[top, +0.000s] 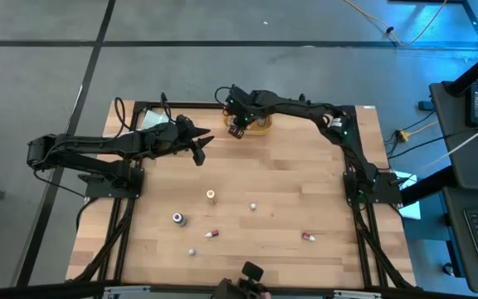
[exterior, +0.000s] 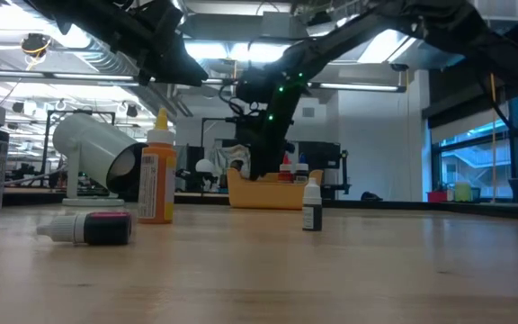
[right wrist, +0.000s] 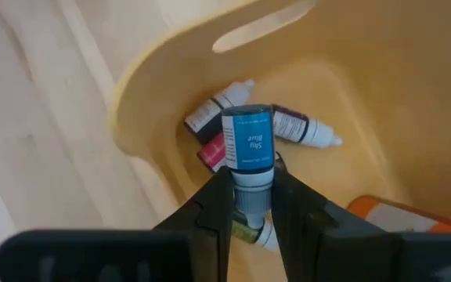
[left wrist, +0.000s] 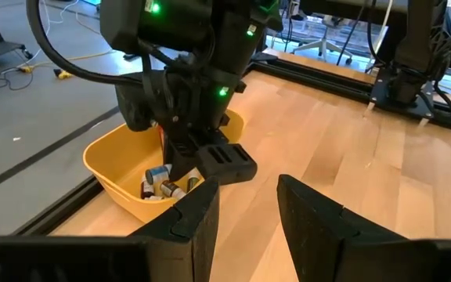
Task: Pick & Place food coloring
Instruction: Put the small blue food coloring bottle into the yellow bin, then put the yellow food coloring bottle into the yellow bin
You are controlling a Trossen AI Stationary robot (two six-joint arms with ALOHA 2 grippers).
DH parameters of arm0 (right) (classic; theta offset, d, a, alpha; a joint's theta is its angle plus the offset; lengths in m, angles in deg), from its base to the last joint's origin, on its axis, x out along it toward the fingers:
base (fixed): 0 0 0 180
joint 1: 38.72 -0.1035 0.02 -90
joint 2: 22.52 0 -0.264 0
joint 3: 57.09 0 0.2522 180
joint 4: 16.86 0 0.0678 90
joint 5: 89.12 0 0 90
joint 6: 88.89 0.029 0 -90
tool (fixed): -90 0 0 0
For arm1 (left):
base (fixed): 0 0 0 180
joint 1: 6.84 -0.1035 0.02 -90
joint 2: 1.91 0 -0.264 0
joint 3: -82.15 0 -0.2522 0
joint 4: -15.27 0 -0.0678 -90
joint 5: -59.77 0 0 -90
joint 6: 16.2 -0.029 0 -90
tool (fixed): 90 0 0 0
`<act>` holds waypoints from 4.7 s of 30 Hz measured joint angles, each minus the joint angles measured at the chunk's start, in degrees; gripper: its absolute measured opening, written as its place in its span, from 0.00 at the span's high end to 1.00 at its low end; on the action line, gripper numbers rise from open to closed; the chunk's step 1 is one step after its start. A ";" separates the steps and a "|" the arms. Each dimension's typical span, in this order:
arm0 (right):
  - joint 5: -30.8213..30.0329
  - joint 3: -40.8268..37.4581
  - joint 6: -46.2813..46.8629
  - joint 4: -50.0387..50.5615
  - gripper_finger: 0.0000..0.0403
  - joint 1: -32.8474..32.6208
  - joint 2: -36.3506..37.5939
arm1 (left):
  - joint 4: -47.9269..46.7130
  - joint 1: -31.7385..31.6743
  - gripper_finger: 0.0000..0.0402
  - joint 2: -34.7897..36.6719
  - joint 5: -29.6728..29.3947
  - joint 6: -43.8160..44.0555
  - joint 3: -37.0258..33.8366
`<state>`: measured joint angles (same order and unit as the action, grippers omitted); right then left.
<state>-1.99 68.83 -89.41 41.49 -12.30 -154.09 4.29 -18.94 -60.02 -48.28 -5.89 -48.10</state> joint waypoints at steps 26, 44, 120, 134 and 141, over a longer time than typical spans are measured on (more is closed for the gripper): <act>-0.02 0.00 0.20 -1.12 0.75 0.00 -0.16 | 0.00 -0.01 0.68 0.00 -0.06 0.01 0.01; -0.77 0.09 -4.85 2.95 0.60 -2.79 9.77 | 0.42 0.00 0.68 0.00 -0.10 0.01 0.00; -4.10 -62.79 4.66 -38.30 0.60 -17.79 56.71 | -5.66 24.11 0.37 -11.69 9.45 -3.57 0.02; -4.09 -62.79 4.67 -36.59 0.60 -17.79 56.71 | -6.79 26.10 0.38 -20.41 7.10 -0.45 0.02; -4.09 -62.79 4.70 -36.53 0.60 -17.79 56.71 | -6.93 26.10 0.38 -24.75 6.95 0.04 0.02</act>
<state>-6.08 6.03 -84.71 4.96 -30.09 -97.37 -2.64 7.16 -84.77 -41.34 -5.85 -48.08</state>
